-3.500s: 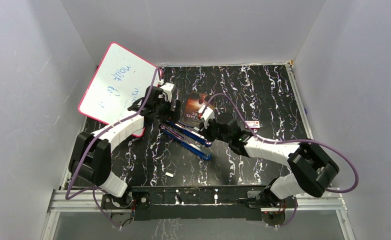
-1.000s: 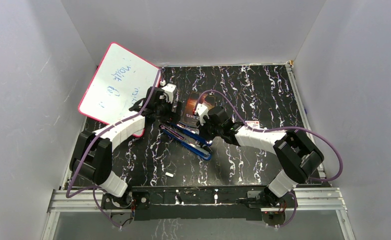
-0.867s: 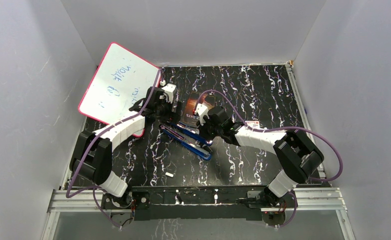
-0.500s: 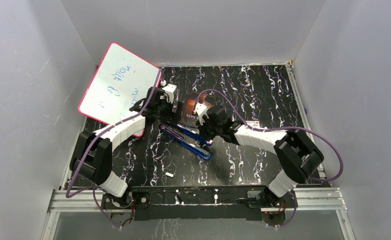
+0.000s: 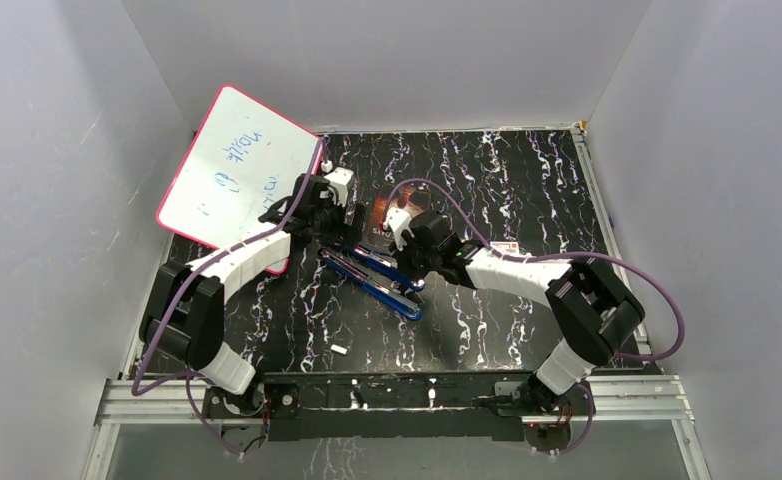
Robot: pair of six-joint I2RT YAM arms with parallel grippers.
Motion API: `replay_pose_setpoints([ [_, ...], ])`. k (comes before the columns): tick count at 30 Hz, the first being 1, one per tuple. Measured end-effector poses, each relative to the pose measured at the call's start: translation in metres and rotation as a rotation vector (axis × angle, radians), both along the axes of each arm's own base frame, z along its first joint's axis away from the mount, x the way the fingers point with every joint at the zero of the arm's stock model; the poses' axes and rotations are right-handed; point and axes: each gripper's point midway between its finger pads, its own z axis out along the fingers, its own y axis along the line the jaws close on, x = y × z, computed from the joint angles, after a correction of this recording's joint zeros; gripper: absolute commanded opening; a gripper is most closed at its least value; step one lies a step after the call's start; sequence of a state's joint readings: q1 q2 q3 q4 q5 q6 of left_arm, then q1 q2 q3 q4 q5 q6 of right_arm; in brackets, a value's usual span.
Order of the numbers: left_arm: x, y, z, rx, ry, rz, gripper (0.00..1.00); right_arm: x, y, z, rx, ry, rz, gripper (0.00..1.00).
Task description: Load the staples into the stapler
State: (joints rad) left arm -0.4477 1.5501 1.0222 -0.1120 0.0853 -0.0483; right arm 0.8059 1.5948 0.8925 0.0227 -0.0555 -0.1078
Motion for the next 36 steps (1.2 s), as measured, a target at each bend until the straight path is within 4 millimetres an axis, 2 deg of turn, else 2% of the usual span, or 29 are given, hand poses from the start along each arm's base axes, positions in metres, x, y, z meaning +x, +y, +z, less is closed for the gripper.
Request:
replay_pose_setpoints([
  [36,0.0000,-0.0001,0.0000,0.002,-0.001,-0.003,0.98,0.0019,0.0004,-0.0013,-0.063,-0.046,0.018,0.00],
])
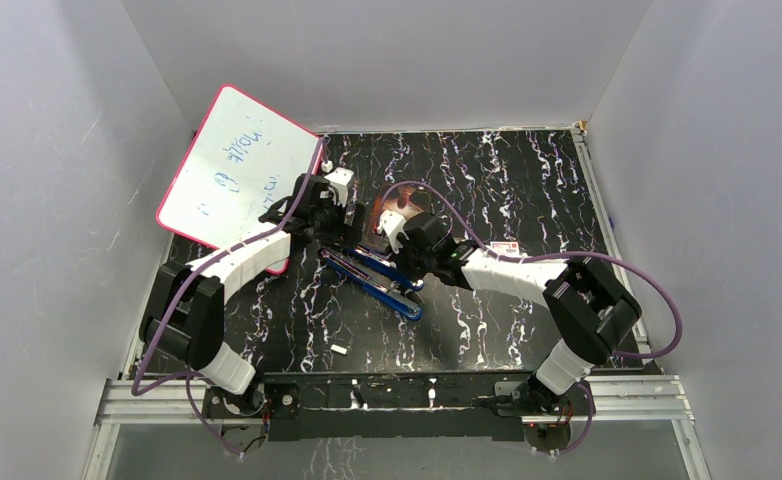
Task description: Load the staples into the stapler
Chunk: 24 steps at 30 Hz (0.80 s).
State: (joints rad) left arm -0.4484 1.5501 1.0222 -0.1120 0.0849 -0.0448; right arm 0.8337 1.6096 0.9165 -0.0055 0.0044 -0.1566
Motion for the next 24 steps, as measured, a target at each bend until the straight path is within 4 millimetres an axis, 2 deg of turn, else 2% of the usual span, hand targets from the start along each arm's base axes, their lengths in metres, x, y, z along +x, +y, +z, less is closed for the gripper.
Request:
replay_pose_setpoints([
  [24,0.000,0.000,0.000,0.000,0.000,0.000,0.98,-0.002,0.000,0.014,0.024,-0.014,0.006,0.00],
])
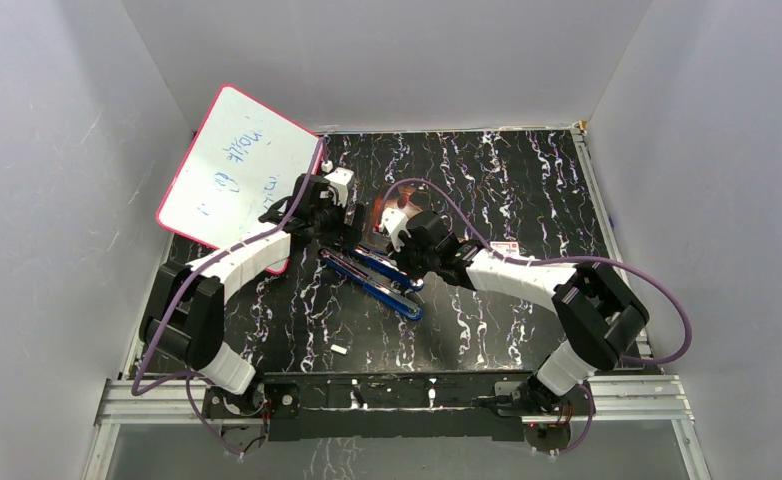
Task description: Load the staples into the stapler
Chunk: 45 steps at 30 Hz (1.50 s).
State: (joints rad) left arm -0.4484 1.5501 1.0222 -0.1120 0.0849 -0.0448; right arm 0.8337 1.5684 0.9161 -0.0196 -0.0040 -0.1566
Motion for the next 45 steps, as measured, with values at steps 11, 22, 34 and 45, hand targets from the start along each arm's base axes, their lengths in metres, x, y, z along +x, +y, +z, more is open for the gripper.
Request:
replay_pose_setpoints([
  [11,0.000,0.000,0.000,0.000,0.000,0.000,0.98,0.001,0.003,-0.012,-0.010,0.015,0.005,0.00],
  [22,0.000,0.000,0.000,0.000,0.000,0.000,0.98,0.001,0.002,-0.014,-0.014,0.017,0.003,0.00],
  [34,0.000,0.000,0.000,0.000,0.000,0.000,0.98,0.003,0.003,-0.016,-0.020,0.017,-0.001,0.00],
  [45,0.000,0.000,0.000,0.000,0.000,0.000,0.98,0.004,0.003,-0.016,-0.023,0.015,0.002,0.00],
])
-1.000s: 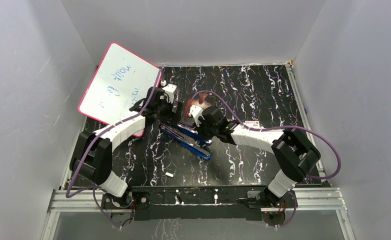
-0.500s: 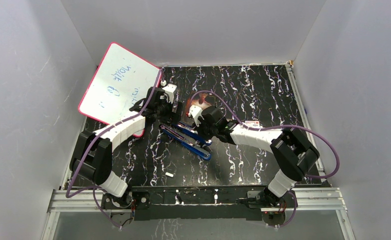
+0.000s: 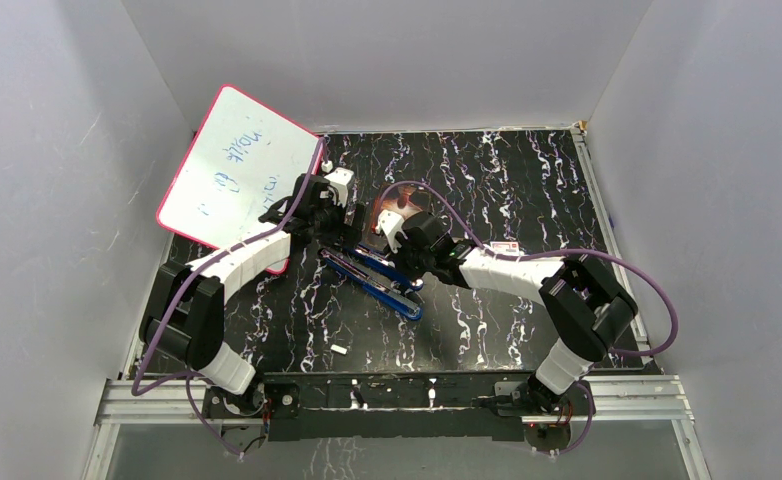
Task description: Load the staples into the stapler
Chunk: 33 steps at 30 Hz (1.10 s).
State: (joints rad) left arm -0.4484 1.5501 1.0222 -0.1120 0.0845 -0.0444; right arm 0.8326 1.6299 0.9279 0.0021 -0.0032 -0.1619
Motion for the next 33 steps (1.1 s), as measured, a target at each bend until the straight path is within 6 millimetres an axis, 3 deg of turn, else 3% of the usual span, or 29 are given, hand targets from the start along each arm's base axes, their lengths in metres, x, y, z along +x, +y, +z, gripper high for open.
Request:
replay_pose_setpoints([
  [33,-0.0011,-0.0021,0.0000,0.000,0.000,-0.005,0.98,-0.0007,-0.0064,0.0008,-0.047,0.008,0.028,0.00],
])
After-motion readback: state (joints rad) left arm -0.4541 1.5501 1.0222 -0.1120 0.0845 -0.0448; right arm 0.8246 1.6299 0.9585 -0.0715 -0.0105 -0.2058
